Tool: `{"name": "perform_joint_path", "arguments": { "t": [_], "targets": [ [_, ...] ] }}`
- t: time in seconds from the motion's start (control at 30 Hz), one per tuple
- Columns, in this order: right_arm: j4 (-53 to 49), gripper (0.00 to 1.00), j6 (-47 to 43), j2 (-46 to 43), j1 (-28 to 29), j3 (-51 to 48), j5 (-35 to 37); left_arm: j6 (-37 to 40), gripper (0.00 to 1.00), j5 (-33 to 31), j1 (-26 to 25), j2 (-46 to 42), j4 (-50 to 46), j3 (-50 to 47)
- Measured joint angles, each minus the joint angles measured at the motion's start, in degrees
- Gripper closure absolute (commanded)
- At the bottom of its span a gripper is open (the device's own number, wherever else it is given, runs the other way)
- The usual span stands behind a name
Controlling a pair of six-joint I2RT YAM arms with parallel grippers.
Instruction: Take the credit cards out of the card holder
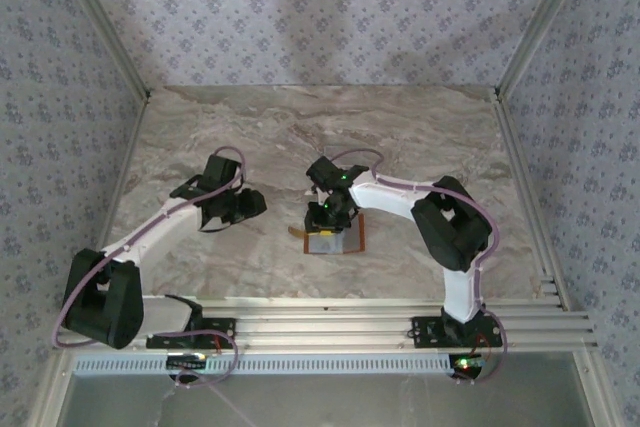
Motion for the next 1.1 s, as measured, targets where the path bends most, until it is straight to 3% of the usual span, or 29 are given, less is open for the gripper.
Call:
{"name": "perform_joint_path", "arguments": {
  "t": [0.6, 1.1],
  "targets": [
    [-10.82, 0.58, -2.64, -1.68, 0.87, 0.98, 12.46, 0.00, 0.63, -1.73, -5.73, 5.86, -0.44, 7.45],
    [-15.50, 0.55, -3.13, -1.70, 0.98, 1.95, 17.14, 0.02, 0.63, -2.75, -6.84, 7.48, -0.70, 9.22]
  ]
}}
